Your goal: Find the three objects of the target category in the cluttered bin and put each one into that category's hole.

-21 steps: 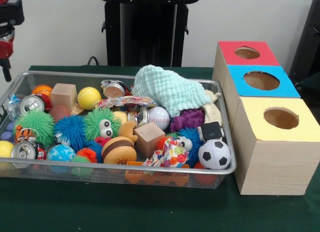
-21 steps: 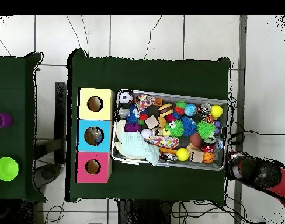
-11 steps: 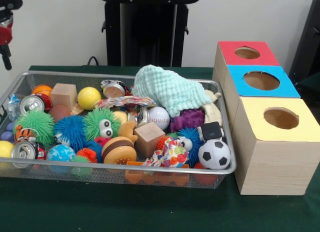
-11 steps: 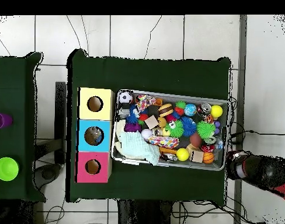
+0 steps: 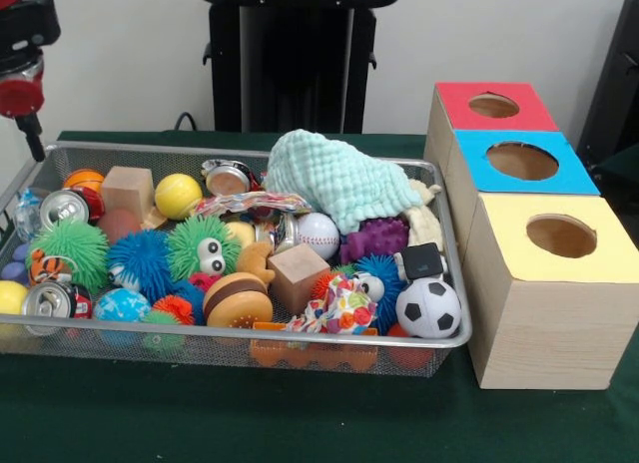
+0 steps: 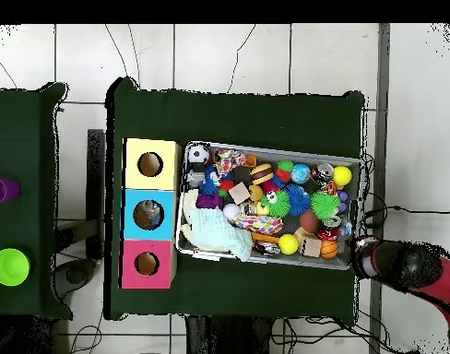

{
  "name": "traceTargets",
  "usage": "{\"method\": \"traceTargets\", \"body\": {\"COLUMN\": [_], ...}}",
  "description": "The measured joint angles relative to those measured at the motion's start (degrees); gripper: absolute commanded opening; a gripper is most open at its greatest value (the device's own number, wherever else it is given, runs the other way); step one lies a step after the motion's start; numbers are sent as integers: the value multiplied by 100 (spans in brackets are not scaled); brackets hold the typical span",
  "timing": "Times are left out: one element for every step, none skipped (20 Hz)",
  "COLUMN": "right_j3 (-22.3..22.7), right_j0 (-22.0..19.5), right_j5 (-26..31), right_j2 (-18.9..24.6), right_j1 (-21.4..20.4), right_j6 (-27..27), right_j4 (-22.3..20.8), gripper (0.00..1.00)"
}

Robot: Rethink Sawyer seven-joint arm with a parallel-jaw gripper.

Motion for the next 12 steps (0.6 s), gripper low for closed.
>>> {"method": "traceTargets", "body": {"right_j3": [0, -1, -1, -1, -1, -2, -2, -2, -15, -21, -27, -47], "right_j0": [7, 20, 34, 49, 70, 91, 111, 126, 172, 188, 205, 233], "right_j5": [0, -1, -1, -1, -1, -1, -1, -1, -1, -1, -1, -1], "right_j2": [0, 0, 0, 0, 0, 1, 1, 0, 1, 1, 1, 1], "right_j1": [30, 64, 88, 113, 140, 167, 190, 206, 265, 289, 312, 359], "right_j6": [0, 0, 0, 0, 0, 0, 0, 0, 0, 0, 0, 0], "right_j4": [-4, -11, -14, -17, -18, -19, -21, -24, -32, -34, -35, -37], "gripper": [100, 100, 100, 100, 100, 100, 100, 100, 100, 100, 100, 100]}}
